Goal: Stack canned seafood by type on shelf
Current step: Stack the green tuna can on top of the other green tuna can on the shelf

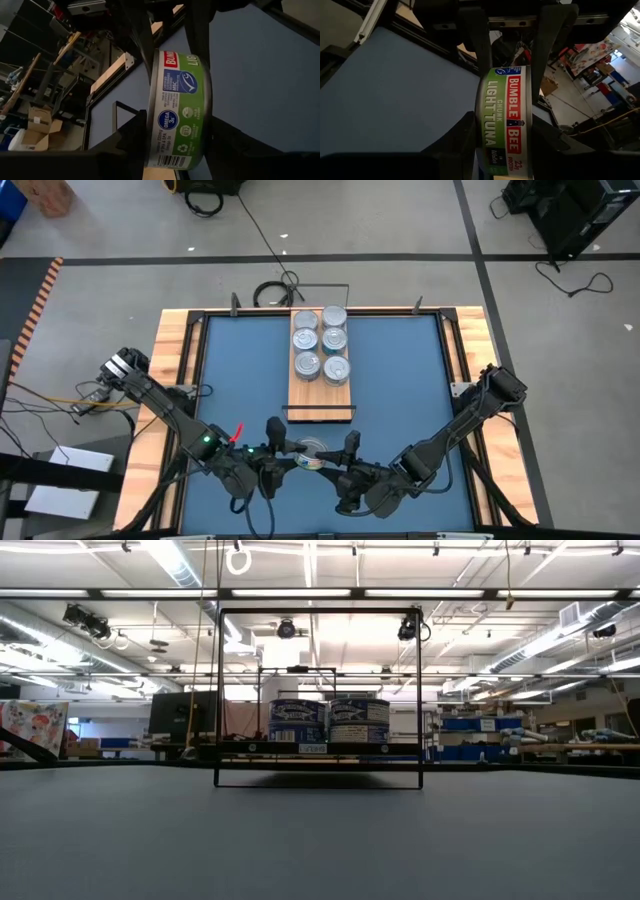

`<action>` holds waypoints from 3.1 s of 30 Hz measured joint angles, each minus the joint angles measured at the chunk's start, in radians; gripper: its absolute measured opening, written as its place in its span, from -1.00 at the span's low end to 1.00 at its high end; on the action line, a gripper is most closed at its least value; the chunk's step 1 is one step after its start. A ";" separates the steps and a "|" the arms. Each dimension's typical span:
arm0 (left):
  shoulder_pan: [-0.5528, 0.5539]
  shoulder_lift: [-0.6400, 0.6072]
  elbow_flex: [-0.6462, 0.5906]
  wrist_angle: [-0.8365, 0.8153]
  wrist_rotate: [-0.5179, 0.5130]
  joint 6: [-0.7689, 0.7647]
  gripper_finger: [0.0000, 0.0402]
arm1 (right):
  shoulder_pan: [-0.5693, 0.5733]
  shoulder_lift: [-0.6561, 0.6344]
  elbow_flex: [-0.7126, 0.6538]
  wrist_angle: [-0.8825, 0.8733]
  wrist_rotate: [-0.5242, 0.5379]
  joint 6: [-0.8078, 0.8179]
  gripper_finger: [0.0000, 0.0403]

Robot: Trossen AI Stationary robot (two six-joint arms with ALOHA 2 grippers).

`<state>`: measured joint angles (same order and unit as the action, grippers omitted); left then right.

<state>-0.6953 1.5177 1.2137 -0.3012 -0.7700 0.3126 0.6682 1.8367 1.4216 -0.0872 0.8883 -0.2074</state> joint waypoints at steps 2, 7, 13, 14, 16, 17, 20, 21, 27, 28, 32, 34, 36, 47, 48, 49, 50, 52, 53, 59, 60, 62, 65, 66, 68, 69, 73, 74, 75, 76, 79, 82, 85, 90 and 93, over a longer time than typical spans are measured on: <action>0.000 0.000 0.000 -0.001 0.000 0.000 -0.19 | 0.000 0.000 0.000 0.000 0.000 0.000 -0.33; -0.001 0.000 0.000 0.002 -0.023 0.024 -0.26 | 0.001 0.000 0.000 -0.001 0.019 -0.003 -0.14; 0.000 -0.006 0.000 -0.055 -0.141 0.069 -0.26 | 0.016 0.000 0.000 -0.009 0.089 0.007 0.17; 0.001 -0.012 0.000 -0.070 -0.168 0.068 -0.26 | 0.020 0.000 0.000 -0.008 0.096 0.007 0.19; 0.009 -0.030 0.000 -0.085 -0.243 0.072 -0.26 | 0.034 0.000 0.000 -0.010 0.106 0.005 0.22; 0.011 -0.041 0.000 -0.092 -0.288 0.072 -0.26 | 0.039 0.000 -0.001 -0.012 0.112 0.005 0.21; 0.031 -0.088 0.001 -0.160 -0.376 0.075 -0.26 | 0.048 0.000 0.000 -0.025 0.138 0.015 0.16; 0.043 -0.106 0.001 -0.175 -0.379 0.073 -0.26 | 0.048 0.000 0.000 -0.039 0.141 0.022 0.13; 0.178 -0.202 0.001 -0.292 -0.386 0.085 -0.26 | 0.020 0.000 -0.001 -0.172 0.138 0.125 -0.27; 0.210 -0.215 0.000 -0.301 -0.373 0.101 -0.26 | 0.012 -0.002 -0.001 -0.210 0.133 0.151 -0.37; 0.347 -0.269 -0.037 -0.256 -0.260 0.201 -0.26 | -0.041 -0.022 -0.001 -0.323 0.034 0.234 -0.86; 0.425 -0.295 -0.062 -0.192 -0.181 0.259 -0.26 | -0.071 -0.043 -0.001 -0.345 -0.041 0.240 -0.94; 0.503 -0.325 -0.097 -0.140 -0.104 0.323 -0.26 | -0.100 -0.067 -0.001 -0.366 -0.102 0.232 -0.94; 0.944 -0.320 -0.226 0.145 0.261 0.620 -0.26 | -0.281 -0.278 -0.140 -0.393 -0.209 0.144 -0.99; 0.979 -0.310 -0.239 0.173 0.287 0.643 -0.26 | -0.295 -0.302 -0.164 -0.390 -0.210 0.144 -0.99; 1.011 -0.300 -0.250 0.206 0.324 0.657 -0.26 | -0.307 -0.325 -0.189 -0.384 -0.211 0.143 -0.99; 1.039 -0.288 -0.258 0.236 0.361 0.667 -0.26 | -0.319 -0.345 -0.213 -0.368 -0.213 0.141 -0.99; 1.078 -0.258 -0.266 0.275 0.418 0.672 -0.26 | -0.341 -0.388 -0.261 -0.334 -0.228 0.135 -0.99; 1.092 -0.238 -0.267 0.299 0.434 0.675 -0.26 | -0.351 -0.407 -0.286 -0.320 -0.233 0.132 -0.99; 1.156 -0.099 -0.270 0.376 0.474 0.711 -0.26 | -0.389 -0.499 -0.402 -0.224 -0.261 0.128 -1.00; 1.163 -0.071 -0.270 0.400 0.473 0.717 -0.26 | -0.392 -0.510 -0.419 -0.219 -0.262 0.128 -1.00; 1.180 -0.023 -0.270 0.456 0.475 0.734 -0.26 | -0.399 -0.527 -0.449 -0.197 -0.262 0.129 -1.00; 1.201 0.030 -0.269 0.521 0.491 0.761 -0.26 | -0.408 -0.543 -0.484 -0.182 -0.262 0.142 -1.00; 1.205 0.044 -0.269 0.525 0.496 0.762 -0.26 | -0.409 -0.547 -0.492 -0.177 -0.263 0.149 -1.00; 1.210 0.076 -0.269 0.526 0.496 0.762 -0.26 | -0.410 -0.550 -0.509 -0.176 -0.263 0.159 -1.00; 1.213 0.088 -0.270 0.521 0.496 0.762 -0.26 | -0.410 -0.550 -0.513 -0.177 -0.263 0.162 -1.00; 1.220 0.123 -0.269 0.541 0.500 0.782 -0.26 | -0.410 -0.550 -0.520 -0.175 -0.264 0.178 -1.00; 1.221 0.132 -0.269 0.543 0.497 0.786 -0.26 | -0.410 -0.550 -0.520 -0.175 -0.263 0.182 -1.00; 1.222 0.139 -0.269 0.545 0.495 0.787 -0.26 | -0.410 -0.550 -0.520 -0.175 -0.263 0.184 -1.00; 1.223 0.143 -0.269 0.541 0.494 0.787 -0.26 | -0.410 -0.550 -0.520 -0.175 -0.263 0.183 -1.00; 1.227 0.153 -0.269 0.545 0.491 0.787 -0.26 | -0.410 -0.550 -0.520 -0.172 -0.264 0.186 -1.00; 1.233 0.162 -0.269 0.527 0.487 0.795 -0.25 | -0.409 -0.550 -0.520 -0.171 -0.265 0.189 -1.00; 1.233 0.164 -0.269 0.510 0.479 0.808 -0.15 | -0.409 -0.550 -0.519 -0.167 -0.274 0.189 -1.00; 1.233 0.164 -0.269 0.485 0.467 0.805 -0.07 | -0.409 -0.550 -0.519 -0.166 -0.280 0.189 -1.00; 1.232 0.164 -0.269 0.478 0.460 0.808 -0.06 | -0.409 -0.550 -0.519 -0.165 -0.281 0.189 -1.00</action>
<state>0.5369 1.6814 0.9451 0.1771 -0.3104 1.1208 0.2592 1.2865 0.9024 -0.2522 0.6074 -0.0185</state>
